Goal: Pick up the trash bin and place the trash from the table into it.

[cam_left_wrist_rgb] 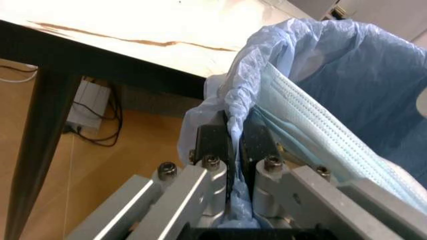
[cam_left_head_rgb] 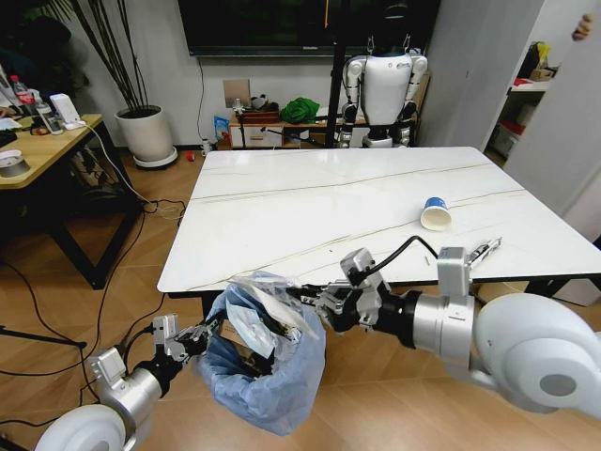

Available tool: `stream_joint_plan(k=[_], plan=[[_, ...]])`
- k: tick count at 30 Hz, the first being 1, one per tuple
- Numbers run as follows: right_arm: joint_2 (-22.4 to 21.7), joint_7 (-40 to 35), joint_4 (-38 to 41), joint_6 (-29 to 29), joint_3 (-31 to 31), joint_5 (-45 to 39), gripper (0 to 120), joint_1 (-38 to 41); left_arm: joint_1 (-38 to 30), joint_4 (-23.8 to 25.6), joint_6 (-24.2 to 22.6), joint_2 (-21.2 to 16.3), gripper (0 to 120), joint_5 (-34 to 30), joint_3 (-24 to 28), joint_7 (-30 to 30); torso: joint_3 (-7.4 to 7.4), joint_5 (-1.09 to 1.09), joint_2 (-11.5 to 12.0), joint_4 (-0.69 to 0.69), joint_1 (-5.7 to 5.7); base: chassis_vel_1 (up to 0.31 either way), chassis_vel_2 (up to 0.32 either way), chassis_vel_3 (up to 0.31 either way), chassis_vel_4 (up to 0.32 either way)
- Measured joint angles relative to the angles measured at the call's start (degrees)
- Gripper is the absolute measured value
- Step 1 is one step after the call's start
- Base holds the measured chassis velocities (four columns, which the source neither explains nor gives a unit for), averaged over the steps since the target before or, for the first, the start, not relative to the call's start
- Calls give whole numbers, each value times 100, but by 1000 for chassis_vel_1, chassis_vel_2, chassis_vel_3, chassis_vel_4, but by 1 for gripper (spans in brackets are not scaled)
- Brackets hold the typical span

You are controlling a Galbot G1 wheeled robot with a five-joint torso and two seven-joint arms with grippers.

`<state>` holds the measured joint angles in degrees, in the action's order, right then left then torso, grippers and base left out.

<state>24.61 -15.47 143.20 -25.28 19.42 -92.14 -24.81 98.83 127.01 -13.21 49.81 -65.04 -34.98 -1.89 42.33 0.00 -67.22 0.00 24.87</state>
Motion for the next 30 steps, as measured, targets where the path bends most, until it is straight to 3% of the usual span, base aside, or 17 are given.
stream_joint_plan(k=[30], plan=[[576, 101, -647, 53, 473, 508, 0, 179, 52, 48, -9, 38, 0, -35, 11, -4, 0, 0, 0, 0, 0, 0, 0, 0, 0]])
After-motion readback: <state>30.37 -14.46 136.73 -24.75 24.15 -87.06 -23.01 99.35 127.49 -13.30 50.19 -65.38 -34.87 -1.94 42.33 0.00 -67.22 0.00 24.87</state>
